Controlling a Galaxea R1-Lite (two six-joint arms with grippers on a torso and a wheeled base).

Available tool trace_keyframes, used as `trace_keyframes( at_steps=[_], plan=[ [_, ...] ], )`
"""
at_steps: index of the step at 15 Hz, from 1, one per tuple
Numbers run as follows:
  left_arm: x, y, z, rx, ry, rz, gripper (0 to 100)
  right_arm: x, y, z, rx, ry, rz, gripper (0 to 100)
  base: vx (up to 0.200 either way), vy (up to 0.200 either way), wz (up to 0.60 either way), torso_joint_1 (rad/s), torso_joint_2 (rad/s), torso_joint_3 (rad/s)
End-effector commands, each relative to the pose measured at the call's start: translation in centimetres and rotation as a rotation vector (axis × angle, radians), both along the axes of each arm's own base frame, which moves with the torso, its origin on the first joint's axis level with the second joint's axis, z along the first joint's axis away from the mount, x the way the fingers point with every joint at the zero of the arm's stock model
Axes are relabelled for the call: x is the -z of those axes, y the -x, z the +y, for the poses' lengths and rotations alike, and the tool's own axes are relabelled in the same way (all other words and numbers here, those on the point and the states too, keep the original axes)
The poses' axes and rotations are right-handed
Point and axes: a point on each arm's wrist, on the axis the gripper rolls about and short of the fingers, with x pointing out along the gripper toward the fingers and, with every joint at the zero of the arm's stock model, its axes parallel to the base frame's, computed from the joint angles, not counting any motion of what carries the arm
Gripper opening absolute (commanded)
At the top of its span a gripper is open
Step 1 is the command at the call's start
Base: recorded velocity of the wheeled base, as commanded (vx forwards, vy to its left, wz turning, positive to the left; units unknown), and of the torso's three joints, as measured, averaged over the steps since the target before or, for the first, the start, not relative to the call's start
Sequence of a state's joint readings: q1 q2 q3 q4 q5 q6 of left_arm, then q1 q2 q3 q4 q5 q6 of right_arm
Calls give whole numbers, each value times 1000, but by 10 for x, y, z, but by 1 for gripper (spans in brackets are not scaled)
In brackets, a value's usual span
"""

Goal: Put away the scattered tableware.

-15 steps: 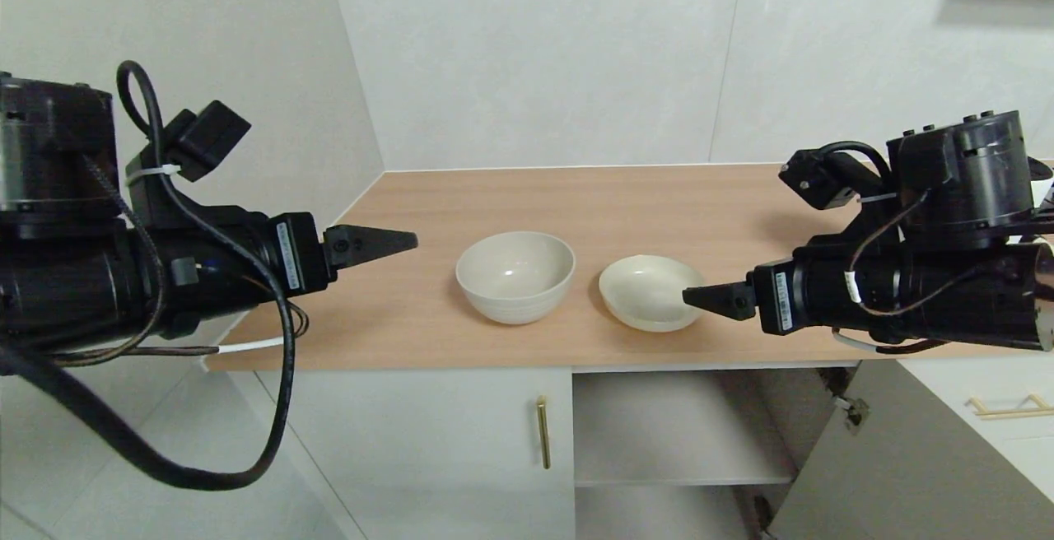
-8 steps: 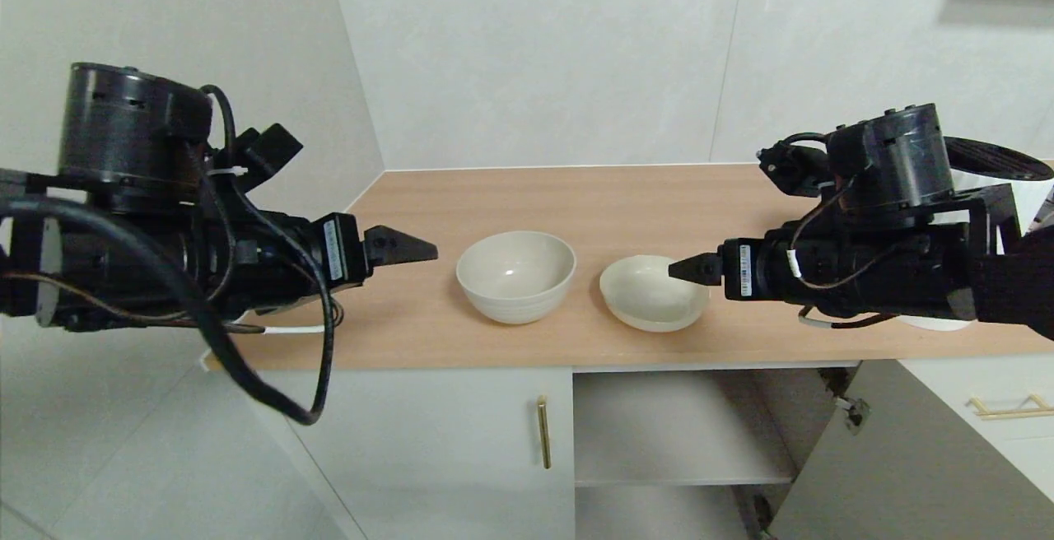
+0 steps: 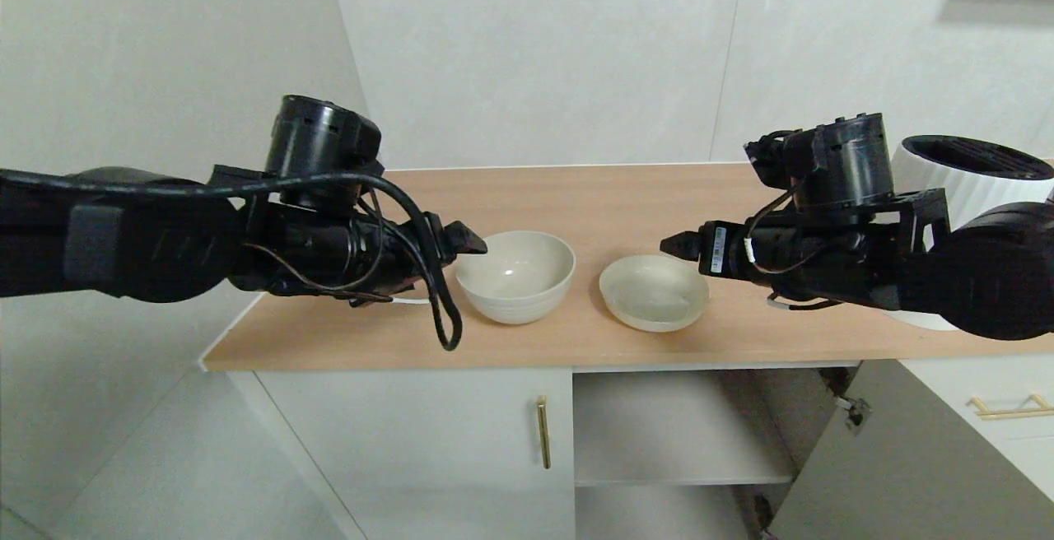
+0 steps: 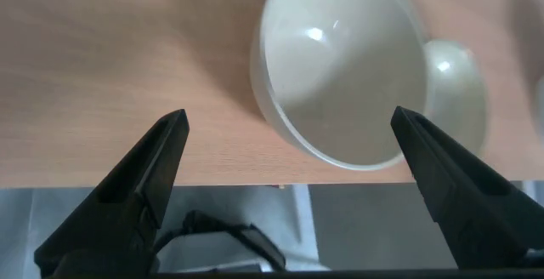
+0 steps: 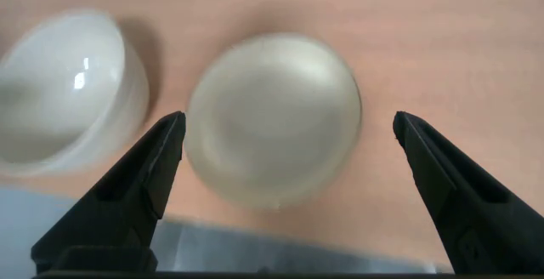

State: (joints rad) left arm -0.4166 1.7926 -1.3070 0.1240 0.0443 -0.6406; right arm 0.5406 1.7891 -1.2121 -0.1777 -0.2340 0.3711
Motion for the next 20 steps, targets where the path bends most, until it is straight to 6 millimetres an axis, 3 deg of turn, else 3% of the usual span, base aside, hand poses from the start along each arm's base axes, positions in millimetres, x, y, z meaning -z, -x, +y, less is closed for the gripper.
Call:
trace_keyframes(
  at_steps=[1, 11, 12, 20],
  plan=[
    [24, -13, -10, 7, -26, 60, 100, 14, -7, 5, 4, 11, 13, 100, 0, 0, 0, 0, 0, 0],
    [34, -23, -13, -9, -14, 74, 100, 20, -4, 6, 6, 30, 13, 100, 0, 0, 0, 0, 0, 0],
    [34, -23, -14, -10, -12, 73, 0, 20, -4, 5, 6, 29, 12, 100, 0, 0, 0, 0, 0, 0],
    [26, -19, -12, -18, 8, 58, 0, 21, -4, 5, 5, 49, 43, 100, 0, 0, 0, 0, 0, 0]
  ],
)
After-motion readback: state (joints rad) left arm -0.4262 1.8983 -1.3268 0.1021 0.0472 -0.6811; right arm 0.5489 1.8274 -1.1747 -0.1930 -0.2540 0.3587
